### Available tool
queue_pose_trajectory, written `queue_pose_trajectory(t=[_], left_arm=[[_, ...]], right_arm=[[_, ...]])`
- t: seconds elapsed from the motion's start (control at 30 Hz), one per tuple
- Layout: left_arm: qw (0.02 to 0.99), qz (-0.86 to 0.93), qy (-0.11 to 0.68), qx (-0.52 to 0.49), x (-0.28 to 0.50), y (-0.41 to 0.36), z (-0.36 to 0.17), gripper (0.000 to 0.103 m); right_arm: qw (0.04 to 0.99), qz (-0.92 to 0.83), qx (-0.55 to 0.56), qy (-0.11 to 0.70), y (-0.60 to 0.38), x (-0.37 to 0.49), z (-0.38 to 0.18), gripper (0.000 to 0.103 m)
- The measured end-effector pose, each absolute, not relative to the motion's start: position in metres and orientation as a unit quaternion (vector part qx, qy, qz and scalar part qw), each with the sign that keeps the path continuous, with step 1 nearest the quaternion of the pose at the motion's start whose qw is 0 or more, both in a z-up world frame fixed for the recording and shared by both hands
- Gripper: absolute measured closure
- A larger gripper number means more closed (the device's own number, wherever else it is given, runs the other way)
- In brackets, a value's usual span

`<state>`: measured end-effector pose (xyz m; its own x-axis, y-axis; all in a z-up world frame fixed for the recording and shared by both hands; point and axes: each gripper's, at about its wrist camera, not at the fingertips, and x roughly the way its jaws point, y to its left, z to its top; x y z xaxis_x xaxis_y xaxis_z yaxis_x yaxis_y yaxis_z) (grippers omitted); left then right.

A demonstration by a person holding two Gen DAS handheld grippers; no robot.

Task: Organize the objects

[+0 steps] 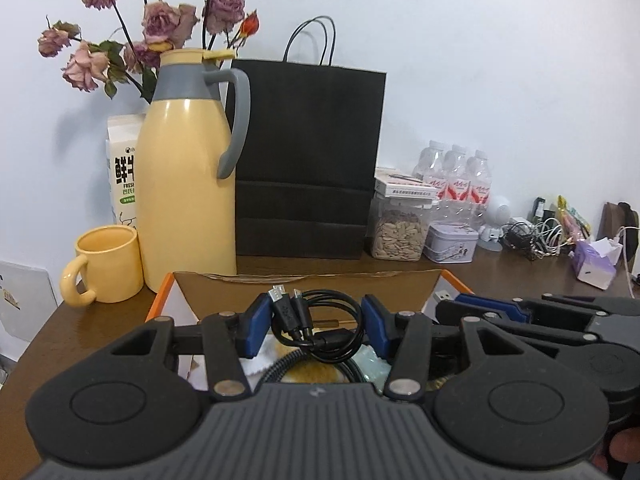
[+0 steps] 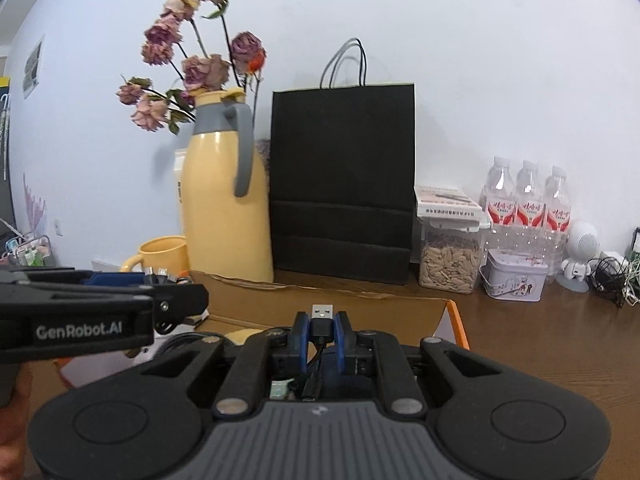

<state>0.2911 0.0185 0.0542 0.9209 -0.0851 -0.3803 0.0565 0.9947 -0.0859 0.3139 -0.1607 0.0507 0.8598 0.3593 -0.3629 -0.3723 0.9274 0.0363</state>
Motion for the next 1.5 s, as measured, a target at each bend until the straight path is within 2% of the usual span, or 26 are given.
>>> queue_pose_trajectory(t=[0.33,0.43,0.5,0.53,0.57,0.6,0.63,0.67,0.73,1.07,1.5], left_arm=[[0.98,-0.014,0.197,-0.029,0.302,0.021,0.041,0.051],[0.983,-0.004,0.182,-0.031,0.298,0.025,0.045,0.04],[0.985,0.004,0.169,-0.03,0.294,0.028,0.049,0.025],[0.986,0.007,0.163,-0.031,0.293,0.029,0.051,0.021],[0.987,0.009,0.159,-0.032,0.291,0.03,0.052,0.013],[0.987,0.013,0.155,-0.033,0.291,0.032,0.053,0.0],[0.988,0.017,0.149,-0.034,0.29,0.033,0.055,0.0],[0.989,0.021,0.145,-0.035,0.289,0.034,0.055,0.0],[0.988,0.024,0.149,-0.036,0.29,0.034,0.056,0.0],[0.988,0.022,0.148,-0.034,0.285,0.032,0.059,0.0],[0.988,0.025,0.15,-0.029,0.23,0.037,0.069,0.0]], right_arm=[[0.958,0.194,-0.002,0.212,-0.169,0.331,0.034,0.089],[0.959,0.191,-0.007,0.208,-0.172,0.328,0.035,0.084],[0.96,0.192,-0.007,0.205,-0.173,0.326,0.036,0.064],[0.96,0.192,-0.007,0.203,-0.173,0.325,0.037,0.045],[0.961,0.193,-0.007,0.199,-0.174,0.323,0.038,0.028],[0.961,0.193,-0.007,0.196,-0.173,0.322,0.039,0.021],[0.962,0.194,-0.007,0.194,-0.173,0.321,0.04,0.011],[0.961,0.197,-0.007,0.194,-0.173,0.321,0.04,0.005],[0.961,0.198,-0.007,0.194,-0.173,0.32,0.041,0.0],[0.963,0.189,-0.012,0.19,-0.174,0.316,0.048,0.0],[0.967,0.179,-0.033,0.177,-0.173,0.265,0.065,0.0]])
